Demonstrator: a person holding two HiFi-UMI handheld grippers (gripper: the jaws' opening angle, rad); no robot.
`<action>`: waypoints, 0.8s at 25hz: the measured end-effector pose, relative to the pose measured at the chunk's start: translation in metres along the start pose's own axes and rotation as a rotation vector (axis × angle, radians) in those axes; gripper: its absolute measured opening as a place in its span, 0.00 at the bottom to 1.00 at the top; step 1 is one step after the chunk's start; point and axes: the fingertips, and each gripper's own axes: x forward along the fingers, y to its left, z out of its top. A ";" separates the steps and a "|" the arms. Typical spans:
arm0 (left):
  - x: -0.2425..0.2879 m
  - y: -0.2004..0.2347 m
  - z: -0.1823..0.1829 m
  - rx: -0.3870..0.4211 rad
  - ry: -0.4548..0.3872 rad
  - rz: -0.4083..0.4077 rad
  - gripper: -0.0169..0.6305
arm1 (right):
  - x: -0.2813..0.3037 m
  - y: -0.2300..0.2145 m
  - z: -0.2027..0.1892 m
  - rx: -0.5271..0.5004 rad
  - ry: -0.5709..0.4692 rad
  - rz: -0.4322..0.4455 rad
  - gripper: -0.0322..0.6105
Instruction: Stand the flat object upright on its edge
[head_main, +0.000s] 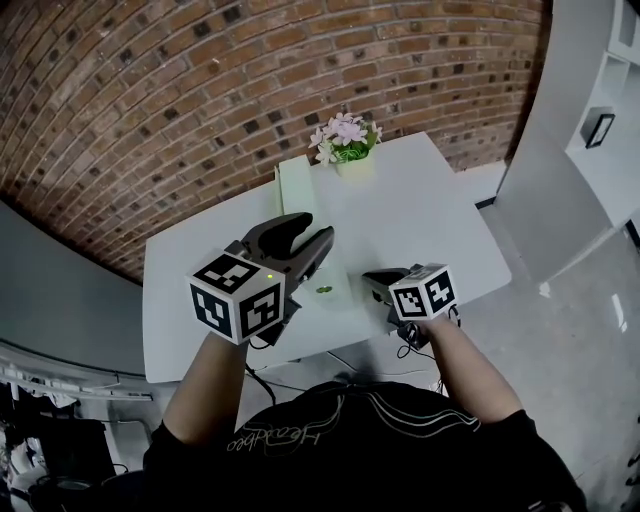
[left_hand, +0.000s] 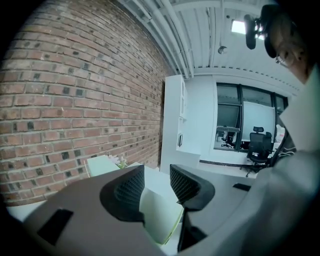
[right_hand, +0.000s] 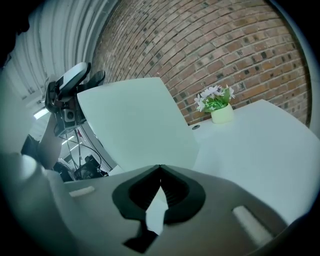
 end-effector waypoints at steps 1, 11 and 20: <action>0.000 0.000 0.001 -0.005 -0.009 -0.007 0.27 | -0.002 0.002 0.002 0.000 -0.005 0.007 0.06; -0.023 0.007 0.011 -0.020 -0.178 -0.011 0.34 | -0.020 0.014 0.029 -0.022 -0.085 0.062 0.19; -0.052 0.027 -0.055 -0.151 -0.204 -0.069 0.52 | -0.029 0.041 0.044 -0.194 -0.137 0.156 0.42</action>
